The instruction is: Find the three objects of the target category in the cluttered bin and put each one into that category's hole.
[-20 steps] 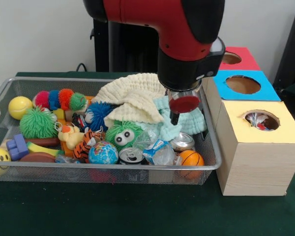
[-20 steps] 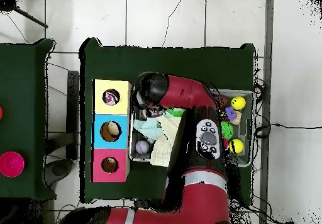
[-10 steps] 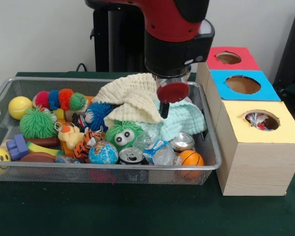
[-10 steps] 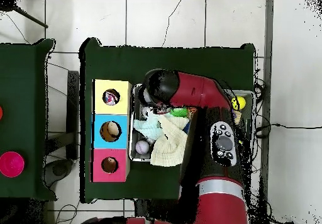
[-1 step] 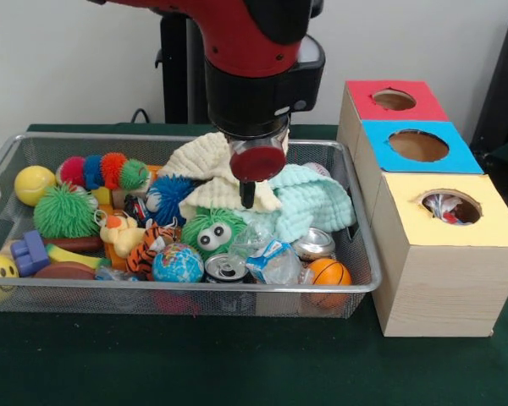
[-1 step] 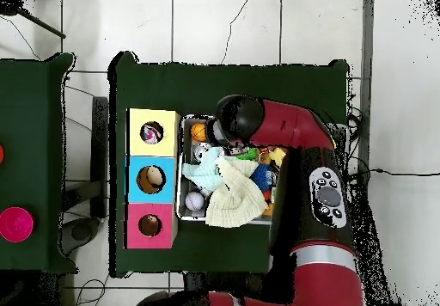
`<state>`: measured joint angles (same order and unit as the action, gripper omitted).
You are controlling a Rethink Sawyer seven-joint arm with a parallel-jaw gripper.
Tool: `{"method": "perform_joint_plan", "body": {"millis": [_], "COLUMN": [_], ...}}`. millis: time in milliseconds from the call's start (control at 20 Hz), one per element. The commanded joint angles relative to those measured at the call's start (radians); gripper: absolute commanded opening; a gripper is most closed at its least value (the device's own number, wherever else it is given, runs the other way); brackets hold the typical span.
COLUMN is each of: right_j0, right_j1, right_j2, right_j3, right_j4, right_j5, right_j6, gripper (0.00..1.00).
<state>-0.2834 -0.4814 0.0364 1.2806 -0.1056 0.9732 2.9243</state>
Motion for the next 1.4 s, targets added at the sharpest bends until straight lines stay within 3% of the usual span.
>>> {"method": "perform_joint_plan", "body": {"millis": [50,650,1400], "right_j0": [-0.031,-0.038,-0.101], "right_j1": [0.045,0.04,0.053], "right_j2": [0.118,0.144,0.198], "right_j3": [0.039,0.064,0.072], "right_j4": [-0.087,-0.113,-0.149], "right_j5": [-0.008,-0.035,-0.056], "right_j6": [-0.312,-0.277,-0.315], "gripper": [0.0,0.0,0.0]}}
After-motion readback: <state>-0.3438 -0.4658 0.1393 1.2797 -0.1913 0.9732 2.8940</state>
